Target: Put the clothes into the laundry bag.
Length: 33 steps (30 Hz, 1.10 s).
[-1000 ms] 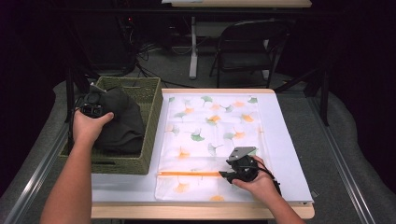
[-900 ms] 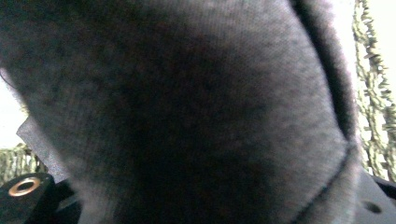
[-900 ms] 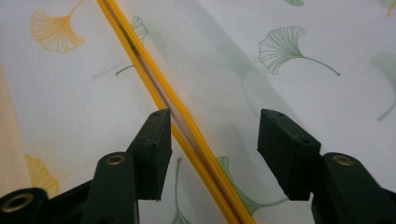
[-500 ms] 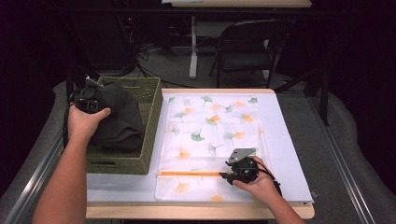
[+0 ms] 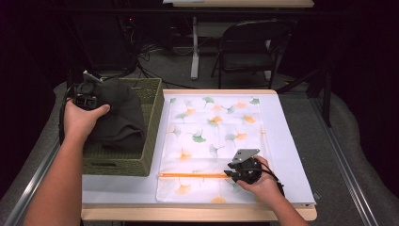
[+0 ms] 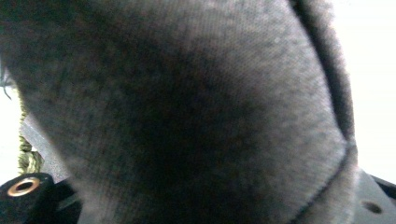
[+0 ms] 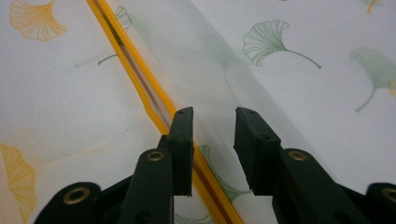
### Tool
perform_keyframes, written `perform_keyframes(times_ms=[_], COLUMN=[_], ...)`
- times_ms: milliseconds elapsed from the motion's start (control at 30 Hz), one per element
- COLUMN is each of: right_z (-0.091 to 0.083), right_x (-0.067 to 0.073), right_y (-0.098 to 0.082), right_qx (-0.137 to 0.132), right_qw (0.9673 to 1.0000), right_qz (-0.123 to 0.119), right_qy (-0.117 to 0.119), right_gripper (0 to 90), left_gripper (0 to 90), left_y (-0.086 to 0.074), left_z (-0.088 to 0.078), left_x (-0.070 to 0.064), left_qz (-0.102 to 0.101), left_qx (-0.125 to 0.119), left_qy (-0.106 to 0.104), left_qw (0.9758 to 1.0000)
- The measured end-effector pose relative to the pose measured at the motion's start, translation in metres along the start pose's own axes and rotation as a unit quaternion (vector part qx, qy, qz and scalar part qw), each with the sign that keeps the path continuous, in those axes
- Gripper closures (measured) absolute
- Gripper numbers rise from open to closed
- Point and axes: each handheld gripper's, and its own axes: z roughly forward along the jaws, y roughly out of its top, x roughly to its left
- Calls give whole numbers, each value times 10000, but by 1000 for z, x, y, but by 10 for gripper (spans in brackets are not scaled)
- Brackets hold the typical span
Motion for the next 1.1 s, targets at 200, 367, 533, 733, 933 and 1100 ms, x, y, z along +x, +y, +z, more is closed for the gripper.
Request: perform_keyframes(times_ms=[200, 367, 533, 733, 933, 1100], right_z=[2, 2, 17, 22, 22, 26], right_x=[-1, -1, 7, 8, 8, 10], right_y=[0, 0, 9, 10, 11, 10], right_qx=[-3, -3, -98, -106, -86, 15], right_qw=[9998, 9998, 9994, 9991, 9991, 9988], right_qz=[103, 103, -38, -63, -72, -146], right_qy=[149, 149, 316, 396, 399, 476], right_gripper=[704, 707, 726, 724, 724, 689], left_gripper=[493, 493, 494, 494, 494, 493], left_y=[2, 5, 7, 6, 6, 3], left_z=[-5, -12, -16, -15, -15, -18], left_x=[-4, -11, -15, -13, -13, -11], left_qz=[44, 105, 116, 121, 121, 103], left_qx=[-5, -48, -63, 11, 11, 14], left_qy=[-46, -110, -173, -150, -150, -133], left_qw=[10000, 9999, 9998, 9998, 9998, 9999])
